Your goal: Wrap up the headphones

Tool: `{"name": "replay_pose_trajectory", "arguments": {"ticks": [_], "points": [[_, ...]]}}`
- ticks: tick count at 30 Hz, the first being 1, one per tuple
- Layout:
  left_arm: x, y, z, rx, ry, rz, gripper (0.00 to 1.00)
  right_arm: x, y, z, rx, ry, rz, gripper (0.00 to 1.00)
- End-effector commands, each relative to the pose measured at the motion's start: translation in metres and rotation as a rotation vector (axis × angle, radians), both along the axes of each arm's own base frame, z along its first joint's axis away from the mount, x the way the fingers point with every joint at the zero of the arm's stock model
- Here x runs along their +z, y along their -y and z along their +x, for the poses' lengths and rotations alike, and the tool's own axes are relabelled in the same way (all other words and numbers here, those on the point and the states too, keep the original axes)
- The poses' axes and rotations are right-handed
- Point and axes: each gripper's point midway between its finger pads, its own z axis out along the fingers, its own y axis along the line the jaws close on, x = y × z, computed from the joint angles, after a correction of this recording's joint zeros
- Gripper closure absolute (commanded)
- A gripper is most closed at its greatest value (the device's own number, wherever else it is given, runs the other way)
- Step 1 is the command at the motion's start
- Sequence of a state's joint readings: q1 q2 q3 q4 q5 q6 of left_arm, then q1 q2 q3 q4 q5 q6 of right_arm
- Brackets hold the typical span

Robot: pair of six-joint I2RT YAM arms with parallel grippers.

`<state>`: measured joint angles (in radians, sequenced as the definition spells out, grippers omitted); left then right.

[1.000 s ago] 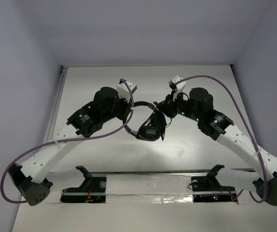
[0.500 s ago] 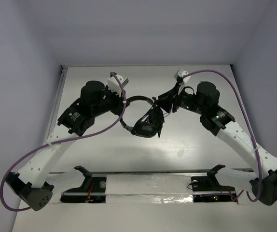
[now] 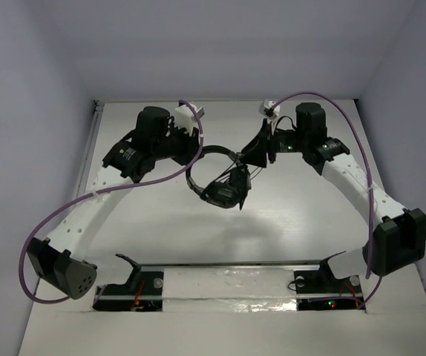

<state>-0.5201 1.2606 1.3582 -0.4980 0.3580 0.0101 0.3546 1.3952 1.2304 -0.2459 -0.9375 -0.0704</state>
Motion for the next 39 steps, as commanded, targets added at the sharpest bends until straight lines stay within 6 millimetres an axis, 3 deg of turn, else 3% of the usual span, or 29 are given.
{"name": "replay_pose_trajectory", "arguments": {"ticks": [1, 4, 5, 8, 9, 10, 17, 19, 20, 21, 22, 25, 29, 30, 35, 39], "points": [[0.064, 0.015, -0.006, -0.093, 0.109, -0.151, 1.0, 0.002, 0.004, -0.017, 0.157, 0.0, 0.023, 0.47], [0.056, 0.009, 0.008, -0.035, 0.099, -0.122, 1.0, 0.013, 0.005, -0.011, 0.19, 0.021, 0.024, 0.45], [0.053, 0.007, 0.011, -0.014, 0.096, -0.115, 1.0, 0.025, 0.009, -0.011, 0.173, 0.016, 0.018, 0.44], [0.056, -0.007, 0.025, 0.05, 0.101, -0.148, 1.0, 0.024, 0.012, 0.002, 0.15, 0.005, -0.014, 0.38], [0.063, -0.009, 0.03, 0.062, 0.12, -0.167, 1.0, 0.031, 0.011, 0.005, 0.136, 0.009, -0.01, 0.24], [0.066, -0.009, 0.031, 0.053, 0.116, -0.186, 1.0, 0.033, 0.013, 0.009, 0.119, 0.012, -0.004, 0.22], [0.079, -0.002, 0.034, -0.009, 0.115, -0.247, 1.0, 0.033, 0.019, 0.016, 0.085, 0.018, -0.031, 0.21], [0.083, -0.005, 0.036, -0.002, 0.119, -0.256, 1.0, 0.043, 0.019, 0.015, 0.057, 0.03, -0.005, 0.22], [0.086, -0.005, 0.036, -0.001, 0.122, -0.258, 1.0, 0.058, 0.02, 0.018, 0.017, 0.104, 0.017, 0.22], [0.091, -0.006, 0.037, 0.008, 0.132, -0.257, 1.0, 0.053, 0.028, 0.027, -0.075, 0.067, 0.018, 0.23], [0.093, -0.007, 0.037, 0.013, 0.136, -0.258, 1.0, 0.073, 0.028, 0.026, -0.089, 0.124, 0.051, 0.23], [0.1, -0.01, 0.035, 0.016, 0.148, -0.274, 1.0, 0.099, 0.049, 0.032, -0.241, 0.18, 0.127, 0.22], [0.107, -0.006, 0.029, -0.004, 0.15, -0.313, 1.0, 0.097, 0.05, 0.033, -0.282, 0.161, 0.176, 0.23], [0.11, -0.005, 0.029, -0.006, 0.15, -0.326, 1.0, 0.083, 0.048, 0.03, -0.269, 0.104, 0.18, 0.23], [0.114, -0.002, 0.023, -0.03, 0.143, -0.35, 1.0, 0.084, 0.045, 0.023, -0.267, 0.101, 0.281, 0.23], [0.114, 0.0, 0.019, -0.045, 0.138, -0.365, 1.0, 0.067, 0.05, 0.036, -0.341, 0.062, 0.261, 0.23]]}}
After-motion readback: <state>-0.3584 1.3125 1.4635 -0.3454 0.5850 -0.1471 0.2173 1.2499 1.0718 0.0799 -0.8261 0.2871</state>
